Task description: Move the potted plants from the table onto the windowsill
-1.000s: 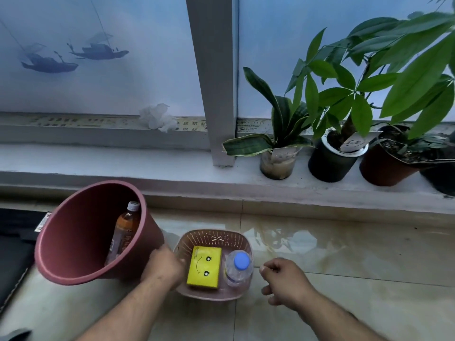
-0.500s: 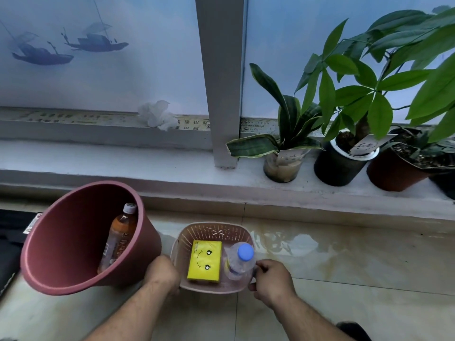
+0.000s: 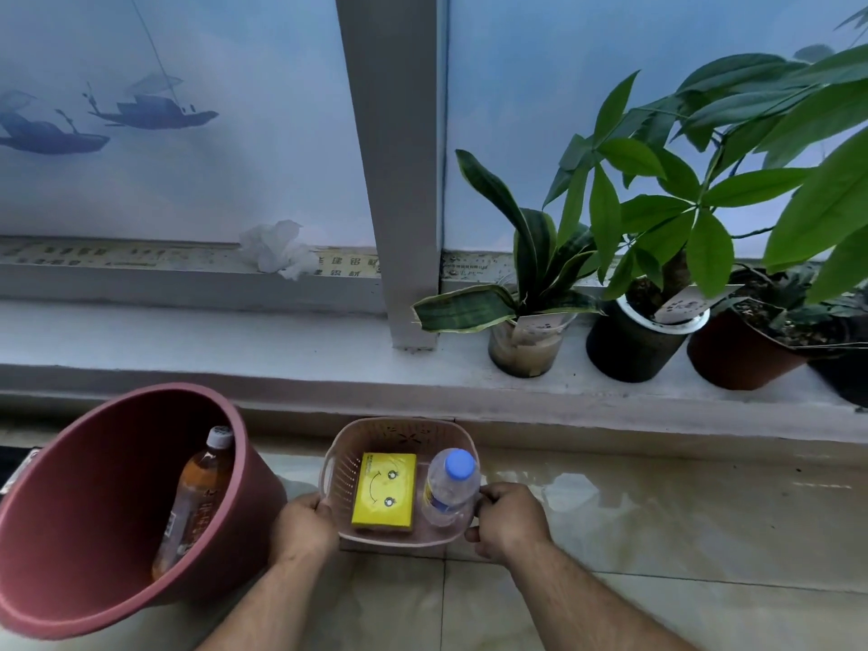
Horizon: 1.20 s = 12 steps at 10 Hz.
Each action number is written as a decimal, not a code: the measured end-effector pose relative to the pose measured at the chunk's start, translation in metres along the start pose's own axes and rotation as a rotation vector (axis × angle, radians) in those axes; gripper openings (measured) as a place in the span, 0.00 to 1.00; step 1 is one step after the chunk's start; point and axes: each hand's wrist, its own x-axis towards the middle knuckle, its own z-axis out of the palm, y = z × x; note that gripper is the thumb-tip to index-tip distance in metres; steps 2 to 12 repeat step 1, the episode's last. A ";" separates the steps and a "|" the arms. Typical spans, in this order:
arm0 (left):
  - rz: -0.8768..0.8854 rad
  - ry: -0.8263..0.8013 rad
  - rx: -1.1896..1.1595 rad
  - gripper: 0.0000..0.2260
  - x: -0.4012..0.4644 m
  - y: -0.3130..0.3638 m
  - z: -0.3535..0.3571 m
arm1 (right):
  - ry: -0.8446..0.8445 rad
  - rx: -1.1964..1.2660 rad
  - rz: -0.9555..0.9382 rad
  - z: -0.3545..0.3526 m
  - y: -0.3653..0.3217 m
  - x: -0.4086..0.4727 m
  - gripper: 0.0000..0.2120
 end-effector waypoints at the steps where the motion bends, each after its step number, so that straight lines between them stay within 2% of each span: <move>1: 0.018 0.022 0.018 0.16 -0.034 0.027 -0.007 | -0.017 -0.013 0.005 -0.006 0.005 0.000 0.13; 12: 0.018 0.022 0.018 0.16 -0.034 0.027 -0.007 | -0.017 -0.013 0.005 -0.006 0.005 0.000 0.13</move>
